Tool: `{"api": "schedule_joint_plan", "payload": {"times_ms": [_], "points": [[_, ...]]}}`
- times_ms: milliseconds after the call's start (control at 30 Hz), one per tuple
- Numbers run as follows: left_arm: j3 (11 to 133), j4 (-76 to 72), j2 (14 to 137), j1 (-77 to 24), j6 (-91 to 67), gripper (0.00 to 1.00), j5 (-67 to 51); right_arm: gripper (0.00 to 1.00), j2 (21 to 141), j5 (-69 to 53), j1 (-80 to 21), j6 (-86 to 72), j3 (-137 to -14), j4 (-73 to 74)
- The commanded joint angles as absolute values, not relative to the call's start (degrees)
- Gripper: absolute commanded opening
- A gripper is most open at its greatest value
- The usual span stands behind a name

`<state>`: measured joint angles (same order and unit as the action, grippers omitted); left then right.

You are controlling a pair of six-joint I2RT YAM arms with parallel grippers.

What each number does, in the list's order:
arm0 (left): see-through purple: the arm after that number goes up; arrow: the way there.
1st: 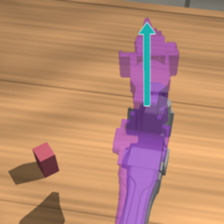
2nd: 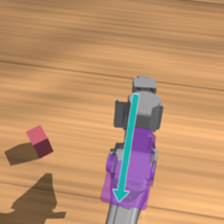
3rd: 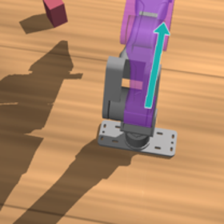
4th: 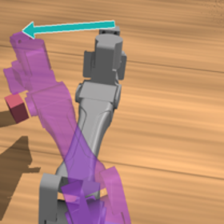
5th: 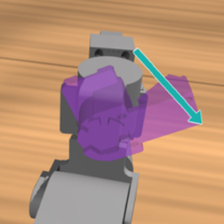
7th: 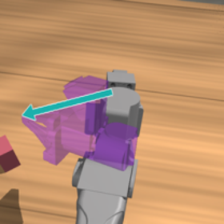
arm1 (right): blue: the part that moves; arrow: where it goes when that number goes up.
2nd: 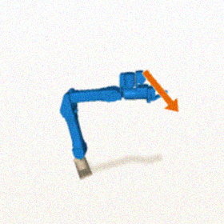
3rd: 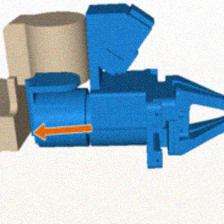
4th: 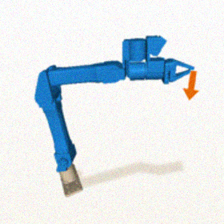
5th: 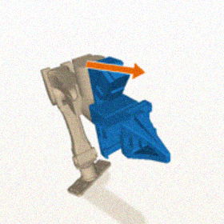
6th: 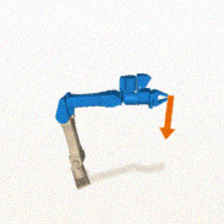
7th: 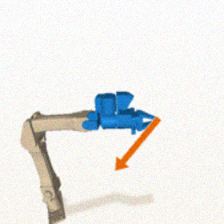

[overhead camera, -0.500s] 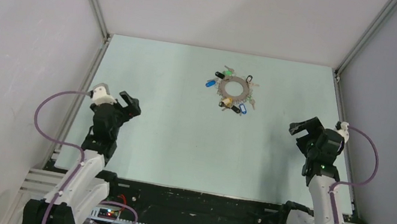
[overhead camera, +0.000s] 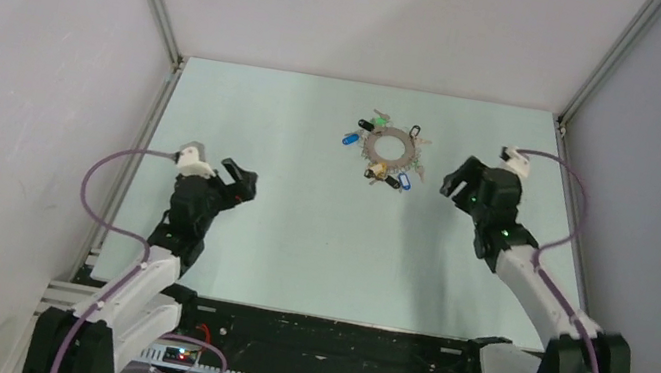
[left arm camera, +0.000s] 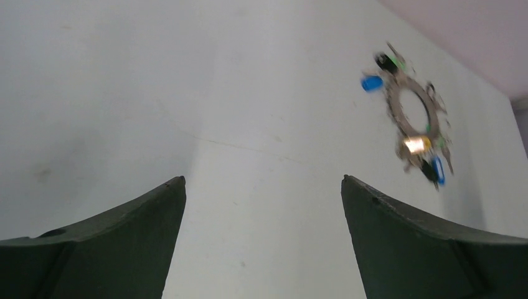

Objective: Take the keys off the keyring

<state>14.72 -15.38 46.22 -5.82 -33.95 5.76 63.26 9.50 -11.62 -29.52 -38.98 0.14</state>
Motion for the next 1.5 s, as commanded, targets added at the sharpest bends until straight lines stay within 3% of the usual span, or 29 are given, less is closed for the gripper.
{"api": "schedule_joint_plan", "payload": {"times_ms": [0, 100, 200, 567, 833, 967, 1067, 1133, 1467], "points": [[19.79, -18.06, 47.72, -15.30, -28.38, 0.98, 9.32, 0.74, 74.89, 15.33, -18.05, -19.82, -47.40, -4.61], [20.44, -17.98, 47.79, -20.12, -26.00, 0.98, 11.32, 0.69, 83.24, 11.40, -19.41, -18.13, -57.48, 0.67], [21.22, -17.97, 48.34, -21.56, -24.93, 0.98, 10.99, 0.58, 92.89, 6.89, -19.34, -17.22, -64.01, 3.55], [22.75, -18.02, 51.23, -22.41, -24.21, 0.98, 9.13, 0.51, 117.98, 3.36, -18.87, -14.05, -89.56, 14.57], [22.85, -18.00, 51.05, -22.41, -23.75, 0.98, 9.15, 0.48, 127.57, 4.28, -18.03, -13.31, -99.52, 24.84], [23.40, -18.06, 51.71, -22.45, -23.58, 0.98, 8.64, 0.34, 128.73, 3.81, -18.11, -12.96, -99.80, 26.80], [23.81, -18.01, 52.60, -22.45, -23.45, 0.98, 8.09, 0.09, 127.50, 3.59, -18.73, -12.26, -98.88, 26.59], [23.83, -18.04, 52.64, -22.43, -23.46, 0.98, 7.57, 0.00, 125.31, 2.77, -19.19, -11.68, -96.90, 25.61], [24.74, -20.40, 56.56, -23.16, -23.61, 0.98, 1.33, 0.00, 103.98, -0.68, -24.49, -11.71, -74.38, 17.37]]}}
